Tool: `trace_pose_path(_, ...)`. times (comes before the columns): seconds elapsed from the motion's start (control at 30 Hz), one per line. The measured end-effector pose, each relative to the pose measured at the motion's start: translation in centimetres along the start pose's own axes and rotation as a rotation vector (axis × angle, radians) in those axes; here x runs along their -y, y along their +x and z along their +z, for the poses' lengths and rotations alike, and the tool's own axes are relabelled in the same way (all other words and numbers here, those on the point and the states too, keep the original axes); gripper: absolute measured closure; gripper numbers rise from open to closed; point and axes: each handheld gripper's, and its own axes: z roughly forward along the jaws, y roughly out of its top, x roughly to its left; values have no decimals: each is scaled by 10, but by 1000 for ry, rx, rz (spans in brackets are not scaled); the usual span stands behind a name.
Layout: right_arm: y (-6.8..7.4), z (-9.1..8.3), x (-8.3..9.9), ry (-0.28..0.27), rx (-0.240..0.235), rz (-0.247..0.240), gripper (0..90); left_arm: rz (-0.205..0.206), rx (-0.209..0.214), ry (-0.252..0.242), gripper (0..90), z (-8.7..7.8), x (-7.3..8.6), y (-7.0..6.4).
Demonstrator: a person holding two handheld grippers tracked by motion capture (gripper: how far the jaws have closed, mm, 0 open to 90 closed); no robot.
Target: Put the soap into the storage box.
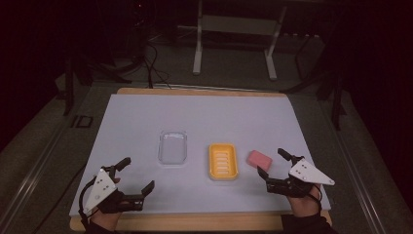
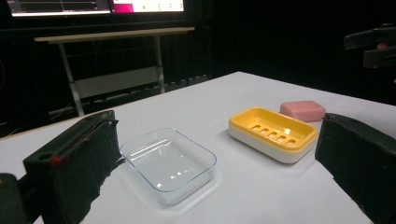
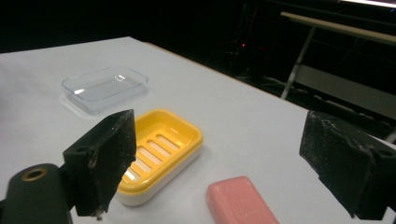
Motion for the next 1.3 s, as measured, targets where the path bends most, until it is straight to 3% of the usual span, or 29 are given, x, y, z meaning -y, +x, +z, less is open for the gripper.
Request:
trace_pose_path(0.17,0,2,1,19,-5,-31,109,11,5,14,6,2,0,-1)
trace_pose_path(0.53,-2,6,2,58,-27,-21,109,25,16,32,6,4,1,-1)
trace_pose_path(0.57,-1,9,2,92,-37,-44,109,27,16,32,6,3,1,-1)
trace_pose_path(0.77,-4,16,6,221,-119,-53,109,28,21,41,6,4,1,-2)
trace_pose_path(0.83,-6,21,11,299,-165,-30,110,34,22,47,6,4,1,-2)
trace_pose_path(0.9,-8,24,15,348,-173,-16,110,37,19,52,6,5,2,-2)
trace_pose_path(1.07,-9,34,23,492,-177,10,144,40,16,59,6,6,2,-2)
trace_pose_path(1.13,-10,37,27,573,-159,26,141,43,15,64,6,6,2,-2)
trace_pose_path(1.2,-10,39,29,614,-131,28,139,46,15,67,6,6,2,-2)
trace_pose_path(1.3,-13,40,29,691,-111,76,141,51,10,72,6,6,2,-2)
